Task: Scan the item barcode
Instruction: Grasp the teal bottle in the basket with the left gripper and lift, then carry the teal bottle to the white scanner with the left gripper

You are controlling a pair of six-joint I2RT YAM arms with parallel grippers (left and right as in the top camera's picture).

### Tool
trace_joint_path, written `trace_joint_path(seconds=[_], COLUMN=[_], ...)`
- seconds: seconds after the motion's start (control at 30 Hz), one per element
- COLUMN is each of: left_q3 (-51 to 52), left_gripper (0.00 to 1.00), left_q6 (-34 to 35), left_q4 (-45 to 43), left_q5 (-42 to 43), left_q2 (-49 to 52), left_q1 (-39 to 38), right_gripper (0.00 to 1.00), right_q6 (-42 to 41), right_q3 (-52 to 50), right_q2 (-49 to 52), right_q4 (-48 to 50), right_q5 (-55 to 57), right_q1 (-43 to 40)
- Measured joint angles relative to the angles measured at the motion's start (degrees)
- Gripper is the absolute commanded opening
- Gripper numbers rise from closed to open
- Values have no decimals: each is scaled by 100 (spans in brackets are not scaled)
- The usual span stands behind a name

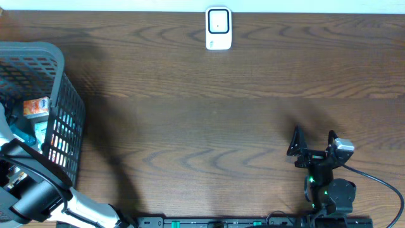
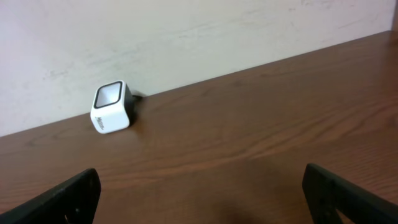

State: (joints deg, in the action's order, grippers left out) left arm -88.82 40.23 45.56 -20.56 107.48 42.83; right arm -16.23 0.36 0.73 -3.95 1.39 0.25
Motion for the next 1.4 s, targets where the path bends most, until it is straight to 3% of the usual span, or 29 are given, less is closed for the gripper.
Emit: trace_joint_path(seconds=[0.27,0.6,0.9,1.1,1.4], left_q3=[111,175,170,166,168], left_gripper=[39,39,39,39,39], left_q6=[-319,-411,352,675,313], left_q4=[-70,-466,-1156,-743,483], left_q5=[175,516,2577,4094,4369], left_q2=[-262,-2656,-4555,-4876,-4260], left_q1=[15,15,-101,-975,-3025], right_gripper=[99,99,99,99,99], right_q6=[0,2,0,0,2], right_q3=[0,0,0,0,0], right_q2=[0,0,0,0,0], right_q4=[0,2,2,2,0], right_q5=[-2,0,0,0,0], right_q1=[0,0,0,0,0])
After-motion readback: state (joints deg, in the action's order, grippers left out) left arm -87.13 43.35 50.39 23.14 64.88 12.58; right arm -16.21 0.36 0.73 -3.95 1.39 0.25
